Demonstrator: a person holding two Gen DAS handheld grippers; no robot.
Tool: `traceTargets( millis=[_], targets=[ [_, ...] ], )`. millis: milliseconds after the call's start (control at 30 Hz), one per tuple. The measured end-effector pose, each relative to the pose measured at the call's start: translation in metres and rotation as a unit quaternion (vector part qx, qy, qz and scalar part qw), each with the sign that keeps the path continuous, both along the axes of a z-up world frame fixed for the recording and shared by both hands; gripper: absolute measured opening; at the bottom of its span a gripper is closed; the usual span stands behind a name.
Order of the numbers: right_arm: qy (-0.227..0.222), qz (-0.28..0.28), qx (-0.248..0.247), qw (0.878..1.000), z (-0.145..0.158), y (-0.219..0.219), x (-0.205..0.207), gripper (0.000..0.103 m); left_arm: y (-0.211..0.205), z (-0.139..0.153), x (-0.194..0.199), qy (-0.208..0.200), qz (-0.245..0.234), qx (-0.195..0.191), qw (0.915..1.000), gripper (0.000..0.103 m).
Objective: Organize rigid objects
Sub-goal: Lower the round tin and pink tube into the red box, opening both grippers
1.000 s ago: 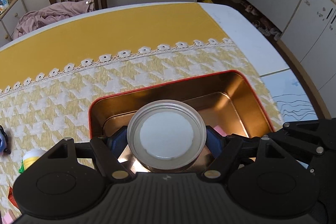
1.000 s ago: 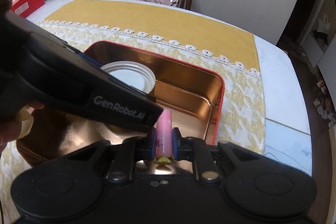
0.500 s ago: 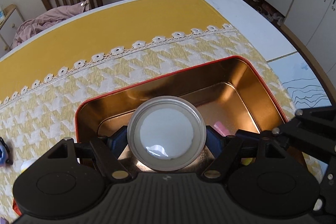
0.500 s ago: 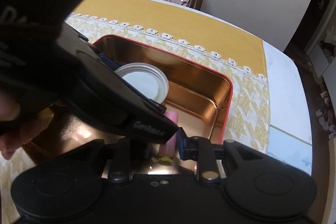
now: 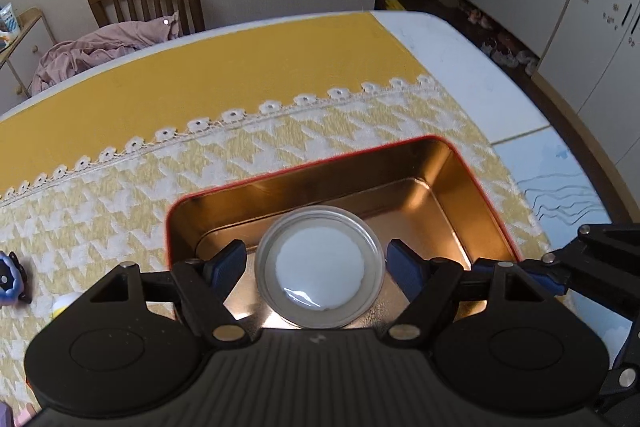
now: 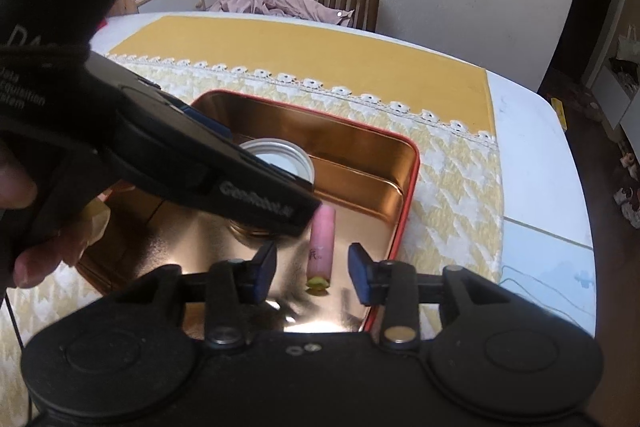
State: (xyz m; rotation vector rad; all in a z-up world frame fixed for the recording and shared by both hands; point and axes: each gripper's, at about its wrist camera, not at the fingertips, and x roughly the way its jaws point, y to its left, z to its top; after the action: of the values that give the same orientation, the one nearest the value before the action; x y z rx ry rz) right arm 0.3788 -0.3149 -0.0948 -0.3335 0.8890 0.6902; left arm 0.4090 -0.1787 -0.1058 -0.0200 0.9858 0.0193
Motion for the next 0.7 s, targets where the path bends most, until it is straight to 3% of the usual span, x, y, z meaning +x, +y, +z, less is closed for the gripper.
traceTargets(
  millis=[533, 700],
  targets=[
    [0.009, -0.031, 0.053, 0.998, 0.028, -0.006, -0.018, 0.053, 0.026, 0.052, -0.07, -0.078, 0.04, -0.046, 0.9951, 0.077],
    [0.002, -0.034, 0.068, 0.997, 0.039, -0.005, -0.029, 0.066, 0.037, 0.064, -0.099, -0.1, 0.032, -0.053, 0.9931, 0.077]
  ],
)
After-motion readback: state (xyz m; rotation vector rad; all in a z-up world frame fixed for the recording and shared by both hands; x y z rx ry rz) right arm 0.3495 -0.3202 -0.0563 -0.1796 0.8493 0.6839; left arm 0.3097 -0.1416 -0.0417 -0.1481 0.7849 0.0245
